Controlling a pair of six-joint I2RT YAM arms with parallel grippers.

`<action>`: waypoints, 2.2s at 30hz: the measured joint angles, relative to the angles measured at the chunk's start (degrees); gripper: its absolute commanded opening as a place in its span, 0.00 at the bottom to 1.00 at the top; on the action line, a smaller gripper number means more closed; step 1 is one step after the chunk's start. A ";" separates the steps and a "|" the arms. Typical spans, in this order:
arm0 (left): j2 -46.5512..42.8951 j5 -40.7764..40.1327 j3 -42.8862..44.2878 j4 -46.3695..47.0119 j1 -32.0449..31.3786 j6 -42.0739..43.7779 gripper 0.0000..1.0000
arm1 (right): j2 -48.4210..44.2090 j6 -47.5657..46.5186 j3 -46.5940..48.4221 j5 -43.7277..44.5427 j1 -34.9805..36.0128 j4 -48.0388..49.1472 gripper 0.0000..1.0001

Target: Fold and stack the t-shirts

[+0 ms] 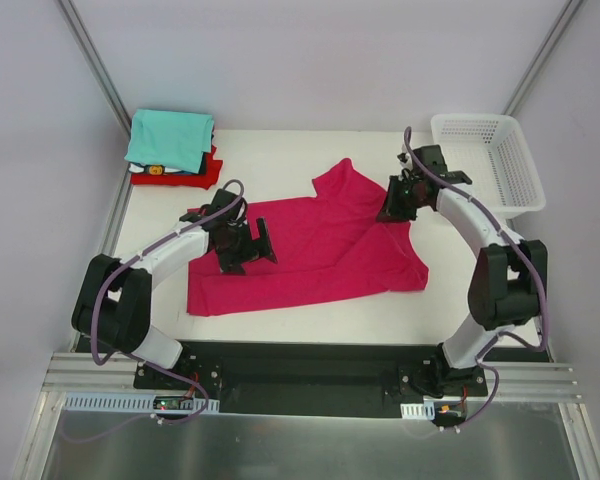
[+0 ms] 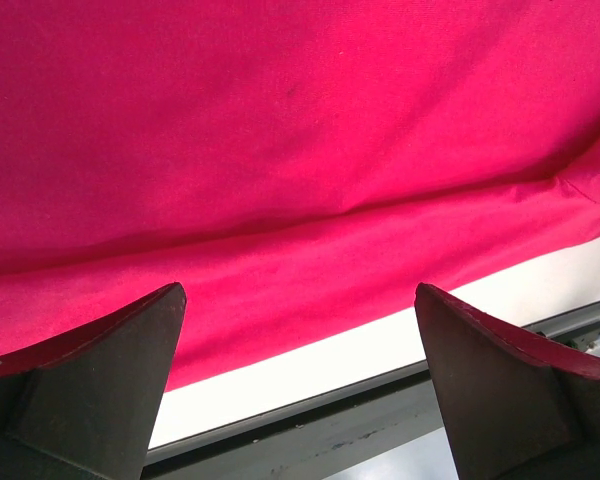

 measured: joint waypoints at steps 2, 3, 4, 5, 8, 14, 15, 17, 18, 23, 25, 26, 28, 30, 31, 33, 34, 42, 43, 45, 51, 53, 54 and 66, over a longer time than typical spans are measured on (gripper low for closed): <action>-0.28 0.00 0.00 0.02 0.00 0.00 0.99 | -2.91 0.00 -0.52 -0.09 0.81 -0.46 0.12; -0.39 0.00 -0.02 0.04 0.00 0.00 0.99 | -4.44 0.00 -1.20 -0.20 1.22 -0.42 0.12; -0.50 0.00 -0.04 0.04 0.00 0.00 0.99 | -5.88 0.00 -2.12 -0.31 1.68 -0.52 0.12; -0.66 0.00 -0.09 0.04 0.00 -0.02 0.99 | -7.13 0.00 -3.10 -0.39 2.16 -0.63 0.12; -1.16 0.00 -0.42 0.09 0.00 -0.02 0.99 | -9.60 0.04 -6.71 -0.72 3.58 -0.90 0.12; -1.44 0.00 -0.63 0.11 0.00 -0.02 0.99 | -12.09 0.09 -14.32 -0.63 7.76 -1.29 0.12; -1.44 0.00 -0.63 0.11 0.00 -0.02 0.99 | -12.44 0.09 -15.28 -0.61 8.41 -1.38 0.12; -1.44 0.00 -0.63 0.11 0.00 -0.02 0.99 | -13.49 0.11 -17.55 -0.28 9.86 -1.27 0.12; -1.44 0.00 -0.63 0.13 0.00 -0.02 0.99 | -14.08 0.15 -18.56 -0.13 10.47 -1.44 0.12; -1.44 0.00 -0.63 0.13 0.00 -0.02 0.99 | -15.15 0.22 -21.22 0.63 12.41 -1.42 0.12; -1.44 0.00 -0.63 0.11 0.00 -0.02 0.99 | -15.13 0.22 -21.81 1.05 13.31 -1.44 0.13; -1.44 0.00 -0.63 0.13 0.00 -0.02 0.99 | -15.13 0.22 -22.10 1.27 13.94 -1.40 0.15; -1.44 0.00 -0.63 0.13 0.00 -0.02 0.99 | -14.99 0.22 -22.56 1.75 15.74 -1.40 0.34; -1.44 0.00 -0.63 0.13 0.00 0.00 0.99 | -14.67 0.59 -22.77 2.01 17.38 -1.44 0.40; -1.44 0.00 -0.63 0.13 0.00 -0.02 0.99 | -14.53 0.44 -22.88 2.36 18.27 -1.40 0.48; -1.44 0.00 -0.63 0.13 0.00 -0.02 0.99 | -14.36 0.59 -22.91 2.80 19.54 -1.44 0.52; -1.44 0.00 -0.63 0.15 0.00 -0.02 0.99 | -14.32 0.61 -22.91 3.10 19.87 -1.44 0.54; -1.44 0.00 -0.63 0.15 0.00 0.00 0.99 | -12.83 0.20 -16.31 7.10 20.13 -3.52 0.49; -1.44 0.00 -0.63 0.15 0.00 0.00 0.99 | -12.48 0.04 -15.28 7.48 20.13 -3.50 0.47; -1.44 0.00 -0.63 0.17 0.00 0.00 0.99 | -11.78 -0.33 -13.79 8.07 20.11 -3.28 0.45; -1.44 0.00 -0.63 0.22 0.00 0.02 0.99 | -9.55 -0.39 -13.73 8.63 18.38 -3.06 0.45; -1.44 -0.02 -0.63 0.22 0.00 0.02 0.99 | -9.31 -0.39 -14.32 8.68 16.92 -2.64 0.45; -1.44 -0.02 -0.63 0.22 0.00 0.02 0.99 | -9.29 -0.42 -14.75 8.68 16.04 -2.51 0.46; -1.44 -0.02 -0.61 0.22 0.00 0.04 0.99 | -7.65 -0.83 -16.94 8.83 11.32 -1.99 0.45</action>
